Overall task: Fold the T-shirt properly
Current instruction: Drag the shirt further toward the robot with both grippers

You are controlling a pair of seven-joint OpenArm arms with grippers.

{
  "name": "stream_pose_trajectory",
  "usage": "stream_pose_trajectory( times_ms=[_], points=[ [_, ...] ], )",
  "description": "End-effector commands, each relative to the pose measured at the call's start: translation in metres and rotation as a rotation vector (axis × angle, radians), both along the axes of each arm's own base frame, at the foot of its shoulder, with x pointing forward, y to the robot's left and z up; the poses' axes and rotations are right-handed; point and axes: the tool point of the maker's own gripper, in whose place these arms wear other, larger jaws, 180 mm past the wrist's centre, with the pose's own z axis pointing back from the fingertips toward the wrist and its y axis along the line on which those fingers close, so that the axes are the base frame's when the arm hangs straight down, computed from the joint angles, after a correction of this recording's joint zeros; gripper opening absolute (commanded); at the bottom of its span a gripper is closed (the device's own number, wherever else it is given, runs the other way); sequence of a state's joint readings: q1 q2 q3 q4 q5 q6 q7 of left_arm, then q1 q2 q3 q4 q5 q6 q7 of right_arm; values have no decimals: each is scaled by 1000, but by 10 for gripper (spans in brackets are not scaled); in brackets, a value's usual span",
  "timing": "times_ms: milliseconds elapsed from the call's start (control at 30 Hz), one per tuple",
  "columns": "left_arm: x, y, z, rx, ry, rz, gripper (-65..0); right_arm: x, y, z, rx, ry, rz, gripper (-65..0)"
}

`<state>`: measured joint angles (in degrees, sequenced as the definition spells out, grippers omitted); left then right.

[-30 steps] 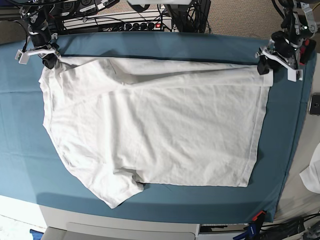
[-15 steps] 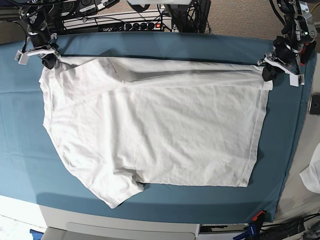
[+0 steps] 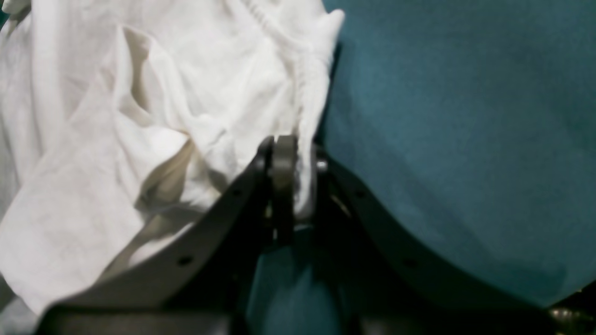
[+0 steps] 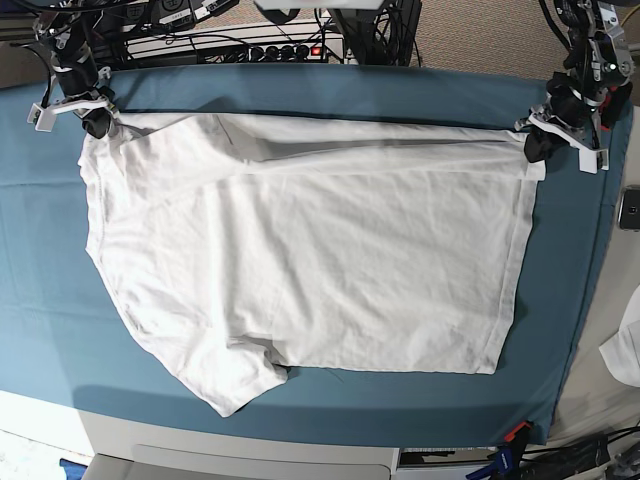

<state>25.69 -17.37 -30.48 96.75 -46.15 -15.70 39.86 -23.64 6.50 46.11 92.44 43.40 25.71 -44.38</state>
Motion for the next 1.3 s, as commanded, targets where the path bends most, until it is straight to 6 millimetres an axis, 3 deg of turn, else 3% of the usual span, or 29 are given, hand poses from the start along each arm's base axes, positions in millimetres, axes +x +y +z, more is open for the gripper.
stream_pose_trajectory(
  times_ms=[0,367,533,833,1267],
  points=[
    [-9,1,-5,21,53,-29,-650,2,-6,10,-28,-23,7,-650],
    [-32,5,19,79,42,-50,-650,-27,-5,14,-77,43,40,-650],
    [-42,9,18,91,64,-47,-650,-37,-13,15,-104,82,57,-650],
    [-49,7,14,87,96,-56,-650,-35,-35,28,-192,118,98,-650],
    [-55,8,13,88,102,-52,-650,-35,-38,30,-211,127,106,-650]
  ],
)
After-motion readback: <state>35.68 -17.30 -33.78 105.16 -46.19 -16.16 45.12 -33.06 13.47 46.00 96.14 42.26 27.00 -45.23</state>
